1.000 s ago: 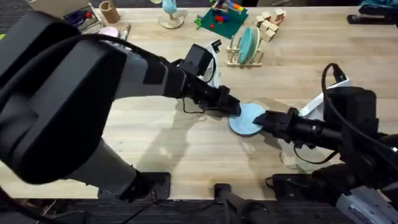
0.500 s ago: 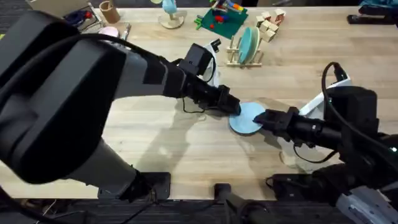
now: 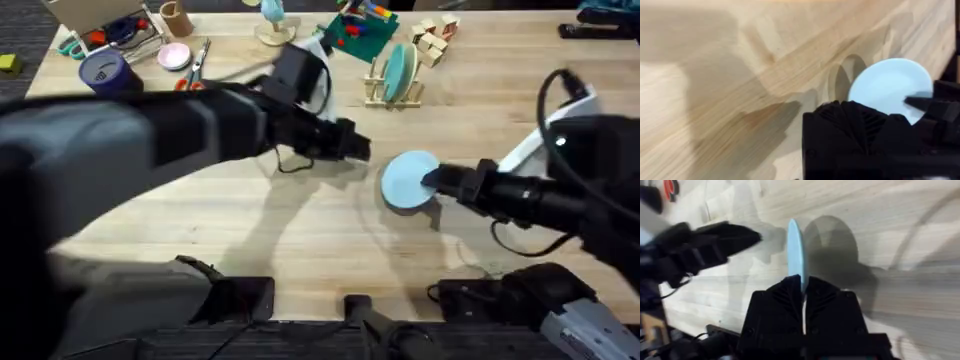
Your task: Pick up the plates from the table one by one and place each into a slot on the dish rack.
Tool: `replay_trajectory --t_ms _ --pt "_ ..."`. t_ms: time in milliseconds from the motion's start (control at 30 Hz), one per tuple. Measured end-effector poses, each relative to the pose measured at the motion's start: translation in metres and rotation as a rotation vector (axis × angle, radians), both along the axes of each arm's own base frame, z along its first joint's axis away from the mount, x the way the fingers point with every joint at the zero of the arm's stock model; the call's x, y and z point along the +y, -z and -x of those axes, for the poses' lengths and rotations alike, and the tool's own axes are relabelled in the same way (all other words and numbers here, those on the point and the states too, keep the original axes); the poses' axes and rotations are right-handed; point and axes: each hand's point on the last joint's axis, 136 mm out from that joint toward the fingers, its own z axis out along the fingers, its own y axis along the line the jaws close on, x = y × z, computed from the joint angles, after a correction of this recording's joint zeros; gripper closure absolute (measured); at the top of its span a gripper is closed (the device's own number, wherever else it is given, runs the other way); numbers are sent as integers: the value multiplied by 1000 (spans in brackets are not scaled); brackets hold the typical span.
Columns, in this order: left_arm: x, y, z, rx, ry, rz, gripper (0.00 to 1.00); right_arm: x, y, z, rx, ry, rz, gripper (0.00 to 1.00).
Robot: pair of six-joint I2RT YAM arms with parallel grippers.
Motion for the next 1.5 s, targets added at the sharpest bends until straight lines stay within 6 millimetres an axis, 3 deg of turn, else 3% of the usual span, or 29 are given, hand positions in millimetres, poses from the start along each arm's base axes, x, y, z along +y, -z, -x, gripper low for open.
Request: replay_trajectory --t_ms 200,367,667,700,867,900,1500 --pt "33 -41 -9 -186 -60 -77 960 -15 -38 -9 -99 -14 125 968" --pt "59 -59 -3 -284 -84 -190 945 -25 -68 -17 -154 -40 225 968" --pt "95 -106 -6 -450 -76 -394 934 -31 -89 -48 -99 -129 383 969" --pt "98 -111 -8 -467 -72 -414 859 -31 -91 -53 -95 -136 397 969" --pt "106 -126 -13 -506 -87 -464 87 -30 -114 -83 -118 -160 459 969" --pt "106 -129 -15 -514 -90 -465 29 -30 -120 -90 -127 -161 469 968" --pt "109 -142 -17 -592 -16 -516 7 -41 -193 -156 -216 -128 629 970"
